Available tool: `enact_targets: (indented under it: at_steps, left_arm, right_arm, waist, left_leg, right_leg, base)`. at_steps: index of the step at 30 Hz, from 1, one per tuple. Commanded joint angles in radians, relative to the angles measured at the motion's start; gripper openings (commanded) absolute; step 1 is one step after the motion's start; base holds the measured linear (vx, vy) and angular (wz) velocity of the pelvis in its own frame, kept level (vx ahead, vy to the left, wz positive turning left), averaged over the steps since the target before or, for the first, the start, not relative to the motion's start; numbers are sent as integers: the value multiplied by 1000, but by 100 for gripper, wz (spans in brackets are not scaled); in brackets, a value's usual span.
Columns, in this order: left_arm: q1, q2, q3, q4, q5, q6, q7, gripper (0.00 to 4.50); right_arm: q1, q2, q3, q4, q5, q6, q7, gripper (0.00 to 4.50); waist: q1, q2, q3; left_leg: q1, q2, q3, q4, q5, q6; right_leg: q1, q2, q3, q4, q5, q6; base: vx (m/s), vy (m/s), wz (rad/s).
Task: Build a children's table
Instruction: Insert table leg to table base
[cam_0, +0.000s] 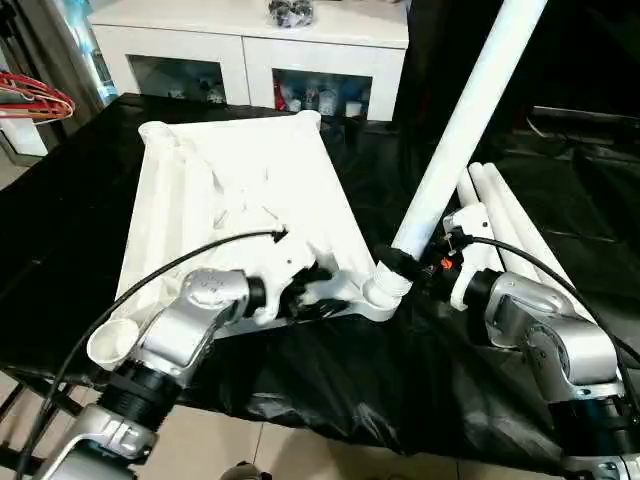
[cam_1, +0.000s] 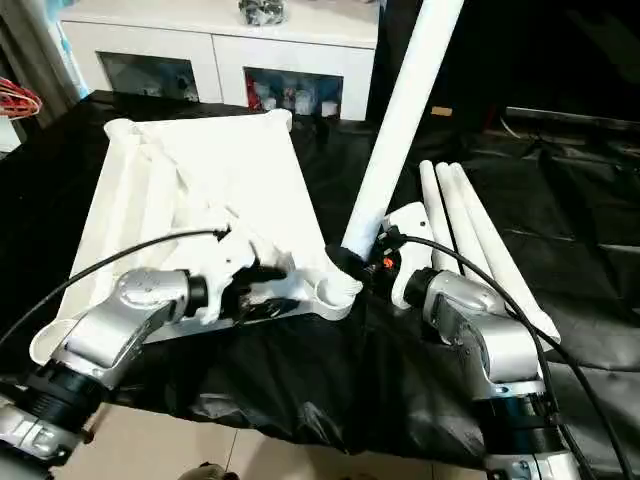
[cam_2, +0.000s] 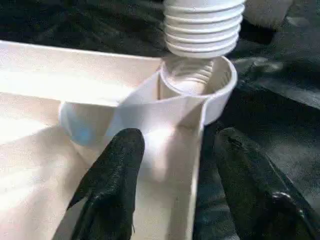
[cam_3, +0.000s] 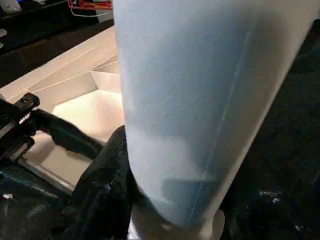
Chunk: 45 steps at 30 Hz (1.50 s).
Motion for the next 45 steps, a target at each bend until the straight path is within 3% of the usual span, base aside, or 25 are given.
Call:
enact_targets:
  at_steps: [1,10,23,26,28,38,40,45]
  left_arm:
    - [3,6,-12,-7,-1,12,-23,227]
    - [-15,-7,-38,43,37,3,-34,154]
    - [-40,-6,-69,105,96,-22,-45,47]
    - [-51,-2,-81,123,118,-37,-49,45]
    - [-62,-5,-82,136,118,-39,-58,7]
    - [-95,-36,-71,186,117,-61,-77,0]
    - [-101,-52,-57,193,100,-67,-82,0]
    - [-110,-76,-36,214,73,-92,-83,0]
  right_arm:
    - [1,-1,6,-35,-3,1,-7,190]
    - [3,5,15,-19,-10,-6,-8,190]
    - [-27,-6,42,8,-17,-10,25,190]
    - [-43,-10,62,32,-29,-19,45,190]
    - [-59,-11,74,57,-36,-28,58,190]
    - [-128,-12,101,195,-71,-77,101,190]
    - [-145,-12,102,224,-77,-86,106,190]
    - [-171,-12,106,272,-91,-102,118,190]
  waist:
    - [-2,9,-69]
    - [-2,15,-71]
    - [-1,19,-69]
    - [-3,20,-67]
    - [-4,22,-67]
    - [-9,19,-66]
    - [-10,10,-65]
    - [-9,12,-65]
  left_leg:
    - [20,39,-18,-78,-234,-20]
    - [19,38,-18,-76,-228,-14]
    - [20,38,-18,-77,-247,-10]
    - [20,36,-19,-77,-260,-8]
    - [20,37,-20,-78,-266,-11]
    - [25,34,-18,-76,-276,-7]
    - [25,35,-17,-77,-275,-5]
    - [24,34,-18,-77,-269,4]
  right_leg:
    - [53,-66,50,-80,-271,-156]
    - [57,-65,50,-77,-234,-171]
    - [54,-68,50,-86,-314,-150]
    - [53,-68,48,-91,-352,-138]
    - [52,-69,48,-92,-363,-135]
    - [53,-69,48,-97,-386,-148]
    - [52,-68,47,-99,-399,-144]
    - [51,-70,47,-100,-422,-136]
  base:
    - [0,0,0]
    - [0,0,0]
    - [0,0,0]
    - [0,0,0]
    - [0,0,0]
    - [0,0,0]
    - [0,0,0]
    - [0,0,0]
